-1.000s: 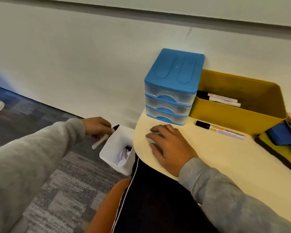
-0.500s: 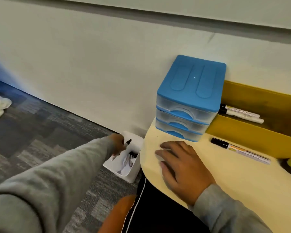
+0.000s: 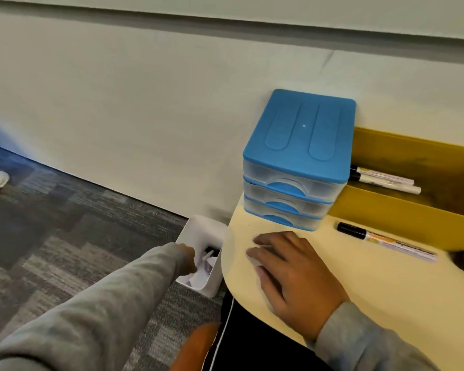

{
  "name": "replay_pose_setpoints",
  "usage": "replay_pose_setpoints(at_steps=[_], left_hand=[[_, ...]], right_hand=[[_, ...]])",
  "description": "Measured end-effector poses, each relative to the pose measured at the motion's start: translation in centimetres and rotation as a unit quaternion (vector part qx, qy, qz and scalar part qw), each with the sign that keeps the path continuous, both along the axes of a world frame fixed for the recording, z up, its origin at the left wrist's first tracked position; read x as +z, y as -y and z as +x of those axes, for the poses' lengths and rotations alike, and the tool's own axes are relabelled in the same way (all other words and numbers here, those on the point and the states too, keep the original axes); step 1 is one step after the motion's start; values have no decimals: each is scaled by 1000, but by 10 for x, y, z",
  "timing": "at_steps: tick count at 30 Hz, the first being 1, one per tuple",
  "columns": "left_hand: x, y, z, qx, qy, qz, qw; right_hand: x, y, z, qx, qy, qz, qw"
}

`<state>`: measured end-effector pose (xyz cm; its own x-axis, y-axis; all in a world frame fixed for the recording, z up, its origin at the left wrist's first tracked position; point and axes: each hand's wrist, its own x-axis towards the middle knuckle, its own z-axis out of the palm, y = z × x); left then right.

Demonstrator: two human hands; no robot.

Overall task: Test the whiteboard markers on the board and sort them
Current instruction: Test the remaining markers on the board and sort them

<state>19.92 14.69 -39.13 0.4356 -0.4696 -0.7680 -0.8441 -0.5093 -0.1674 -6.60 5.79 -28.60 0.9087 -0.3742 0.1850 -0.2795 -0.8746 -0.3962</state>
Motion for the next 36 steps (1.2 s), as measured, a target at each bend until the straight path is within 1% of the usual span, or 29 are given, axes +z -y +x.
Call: replay_pose_setpoints(at_steps=[2, 5, 8, 12, 16, 20, 24, 26, 27, 30, 33, 34, 36], left_hand=[[16, 5, -8, -4, -24, 5, 1000], [33, 15, -14, -32, -40, -21, 998], [46, 24, -10, -96, -18, -47, 994], [74, 28, -11, -152, 6, -97, 984], [106, 24, -19, -173, 6, -89, 981], [156, 23, -43, -200, 39, -87, 975], [193, 30, -74, -248, 65, -61, 965], [215, 36, -97, -242, 34, -50, 968], [227, 42, -111, -251, 11, -61, 966], [265, 55, -147, -289, -46, -143, 945], [293, 79, -170, -306, -105, -266, 908], [298, 89, -173, -308, -125, -314, 890], [303, 111, -177, -300, -152, -402, 852]], right_hand=[[0, 0, 1, 0, 6, 1, 1000], [-2, 1, 0, 2, 28, -5, 1000], [-5, 2, 1, -4, 44, -5, 999], [-8, 2, 2, -3, 78, -10, 997], [-10, 4, 1, 0, 103, 13, 995], [-7, 8, -5, -33, 138, 77, 987], [6, 19, -28, -55, 143, 96, 984], [22, 29, -48, -73, 152, 94, 981], [33, 36, -60, -85, 159, 90, 980], [68, 53, -87, -105, 199, 77, 971], [99, 79, -104, -131, 220, 41, 966], [108, 88, -108, -140, 210, 35, 967], [121, 109, -114, -167, 150, 39, 974]])
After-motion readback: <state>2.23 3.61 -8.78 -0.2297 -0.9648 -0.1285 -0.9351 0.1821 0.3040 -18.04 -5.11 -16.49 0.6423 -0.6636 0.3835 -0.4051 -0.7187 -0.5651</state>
